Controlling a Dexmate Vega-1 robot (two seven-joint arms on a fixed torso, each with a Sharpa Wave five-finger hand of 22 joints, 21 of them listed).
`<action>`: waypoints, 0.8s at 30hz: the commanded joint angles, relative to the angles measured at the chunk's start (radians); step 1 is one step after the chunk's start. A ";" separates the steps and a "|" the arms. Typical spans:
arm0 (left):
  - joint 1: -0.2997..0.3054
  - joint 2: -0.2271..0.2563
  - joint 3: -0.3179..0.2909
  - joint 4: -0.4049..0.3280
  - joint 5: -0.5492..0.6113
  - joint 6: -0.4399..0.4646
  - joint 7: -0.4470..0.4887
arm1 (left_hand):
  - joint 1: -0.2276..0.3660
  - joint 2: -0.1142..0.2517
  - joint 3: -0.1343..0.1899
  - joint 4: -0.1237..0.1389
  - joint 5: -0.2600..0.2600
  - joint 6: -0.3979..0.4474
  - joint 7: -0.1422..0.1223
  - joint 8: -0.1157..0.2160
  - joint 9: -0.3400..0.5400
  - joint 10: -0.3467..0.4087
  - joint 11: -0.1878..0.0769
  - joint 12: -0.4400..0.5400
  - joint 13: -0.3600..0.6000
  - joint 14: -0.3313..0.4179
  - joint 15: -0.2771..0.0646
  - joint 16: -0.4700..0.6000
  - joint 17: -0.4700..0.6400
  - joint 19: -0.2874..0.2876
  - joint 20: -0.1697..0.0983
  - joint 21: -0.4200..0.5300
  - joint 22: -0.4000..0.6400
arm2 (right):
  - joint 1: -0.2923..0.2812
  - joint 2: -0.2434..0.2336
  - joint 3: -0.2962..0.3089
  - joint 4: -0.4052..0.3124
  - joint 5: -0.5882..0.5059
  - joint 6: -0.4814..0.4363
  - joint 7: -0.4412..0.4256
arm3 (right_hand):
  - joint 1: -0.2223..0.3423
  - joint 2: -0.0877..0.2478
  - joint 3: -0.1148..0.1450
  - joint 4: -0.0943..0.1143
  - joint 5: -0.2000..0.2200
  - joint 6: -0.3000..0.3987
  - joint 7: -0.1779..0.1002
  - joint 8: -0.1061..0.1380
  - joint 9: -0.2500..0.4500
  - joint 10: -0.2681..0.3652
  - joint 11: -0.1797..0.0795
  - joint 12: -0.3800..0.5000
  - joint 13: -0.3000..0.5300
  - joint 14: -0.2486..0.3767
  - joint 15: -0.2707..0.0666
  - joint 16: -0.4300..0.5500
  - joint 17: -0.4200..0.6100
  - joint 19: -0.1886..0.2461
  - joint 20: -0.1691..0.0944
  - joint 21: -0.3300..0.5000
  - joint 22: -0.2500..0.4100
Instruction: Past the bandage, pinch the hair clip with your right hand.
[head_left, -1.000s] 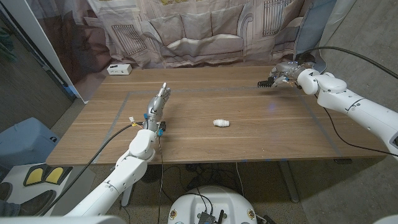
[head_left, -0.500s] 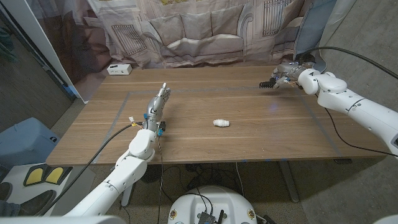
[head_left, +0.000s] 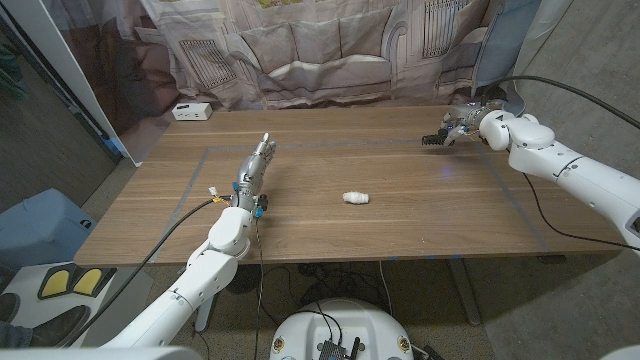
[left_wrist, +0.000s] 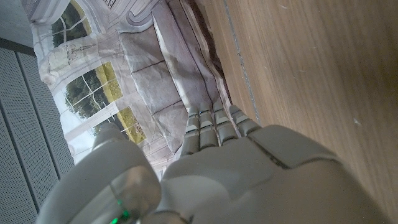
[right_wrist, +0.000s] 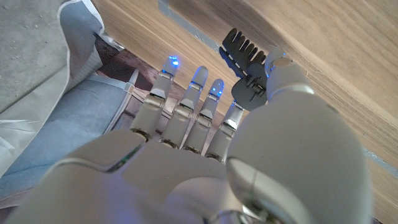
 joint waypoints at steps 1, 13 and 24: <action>0.004 0.008 -0.003 -0.021 0.009 0.007 0.011 | 0.003 0.007 0.004 -0.005 -0.004 0.008 -0.002 -0.002 0.002 0.007 0.003 -0.003 0.005 0.004 0.001 -0.003 0.001 -0.007 0.007 0.002 0.006 | 0.024 0.015 -0.025 0.003 -0.030 -0.069 0.067 | -0.010 0.034 0.004 0.005 0.005 0.199 0.061 0.077 -0.024 -0.027 0.004 -0.003 -0.005 -0.038 0.000 -0.006 0.005 -0.019 0.011 -0.003 0.002; 0.015 0.009 -0.007 -0.028 0.014 0.005 0.020 | 0.002 0.007 0.006 -0.006 -0.004 0.007 -0.002 -0.003 0.002 0.007 0.004 -0.003 0.005 0.004 0.001 -0.003 0.001 -0.007 0.007 0.002 0.006 | 0.048 0.038 -0.046 0.039 -0.035 -0.088 0.077 | -0.003 0.037 0.009 0.000 0.004 0.213 0.061 0.061 -0.053 -0.026 0.010 0.004 -0.012 -0.098 0.020 -0.021 -0.006 -0.032 0.012 -0.003 0.001; 0.022 0.016 -0.010 -0.045 0.019 0.015 0.026 | 0.002 0.007 0.006 -0.007 -0.004 0.008 0.000 -0.002 0.002 0.006 0.004 -0.003 0.005 0.004 0.001 -0.003 0.001 -0.008 0.007 0.002 0.006 | 0.083 0.068 -0.080 0.101 -0.040 -0.096 0.088 | -0.004 0.034 0.012 -0.003 0.003 0.212 0.053 0.031 -0.089 -0.080 0.015 -0.004 -0.024 -0.179 0.028 -0.021 -0.024 -0.079 -0.022 -0.008 0.000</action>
